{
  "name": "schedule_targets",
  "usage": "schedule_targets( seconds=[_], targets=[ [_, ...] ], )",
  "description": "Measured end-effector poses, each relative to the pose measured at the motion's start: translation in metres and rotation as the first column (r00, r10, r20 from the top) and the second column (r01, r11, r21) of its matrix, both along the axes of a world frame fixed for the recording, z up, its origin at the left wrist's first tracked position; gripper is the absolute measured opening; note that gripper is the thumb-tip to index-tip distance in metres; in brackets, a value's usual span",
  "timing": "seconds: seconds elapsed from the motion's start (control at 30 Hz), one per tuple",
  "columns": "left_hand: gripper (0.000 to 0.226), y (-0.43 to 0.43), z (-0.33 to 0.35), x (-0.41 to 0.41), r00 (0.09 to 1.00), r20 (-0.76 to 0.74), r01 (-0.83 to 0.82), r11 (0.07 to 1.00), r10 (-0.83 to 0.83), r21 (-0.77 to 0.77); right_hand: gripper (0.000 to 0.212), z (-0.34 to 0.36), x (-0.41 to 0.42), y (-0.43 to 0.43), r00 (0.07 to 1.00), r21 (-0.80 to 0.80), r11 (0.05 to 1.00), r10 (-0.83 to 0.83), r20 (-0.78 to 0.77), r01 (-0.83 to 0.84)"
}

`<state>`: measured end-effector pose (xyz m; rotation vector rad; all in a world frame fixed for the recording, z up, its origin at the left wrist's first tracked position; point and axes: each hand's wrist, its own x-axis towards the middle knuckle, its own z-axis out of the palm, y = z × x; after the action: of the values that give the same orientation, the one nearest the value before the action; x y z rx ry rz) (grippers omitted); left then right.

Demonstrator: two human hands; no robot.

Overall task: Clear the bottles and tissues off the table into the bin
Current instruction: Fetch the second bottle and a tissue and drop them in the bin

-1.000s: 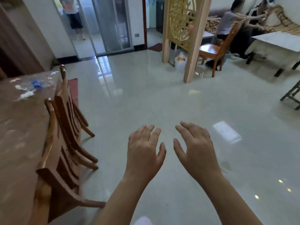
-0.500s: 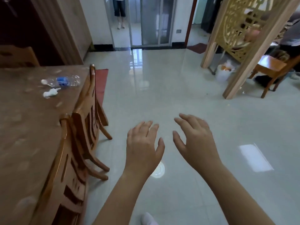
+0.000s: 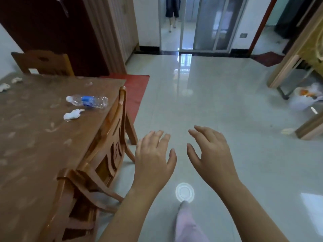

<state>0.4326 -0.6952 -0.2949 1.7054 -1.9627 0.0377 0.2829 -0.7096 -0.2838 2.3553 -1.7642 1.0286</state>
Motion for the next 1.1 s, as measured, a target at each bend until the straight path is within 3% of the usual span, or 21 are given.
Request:
schedule_targets(
  seconds=[0.33,0.7,0.93,1.1],
  targets=[
    [0.047,-0.175,0.026,-0.003,0.982,-0.073,-0.18,0.983,0.177,-0.04,0.036,0.024,0.001,-0.198,0.983,-0.005,0.983,0.181,-0.019,-0.181],
    [0.047,-0.297,0.011,0.105,0.892,-0.13,-0.439,0.898,0.432,-0.027,0.033,0.017,0.125,-0.348,0.877,-0.001,0.879,0.475,-0.067,-0.476],
    [0.043,-0.345,0.009,0.207,0.762,-0.256,-0.633,0.768,0.594,-0.101,0.03,0.025,0.243,-0.421,0.744,0.017,0.749,0.659,-0.112,-0.662],
    [0.044,-0.342,-0.008,0.254,0.628,-0.252,-0.768,0.639,0.736,-0.048,0.036,0.006,0.309,-0.444,0.614,0.139,0.622,0.783,-0.098,-0.771]
  ],
)
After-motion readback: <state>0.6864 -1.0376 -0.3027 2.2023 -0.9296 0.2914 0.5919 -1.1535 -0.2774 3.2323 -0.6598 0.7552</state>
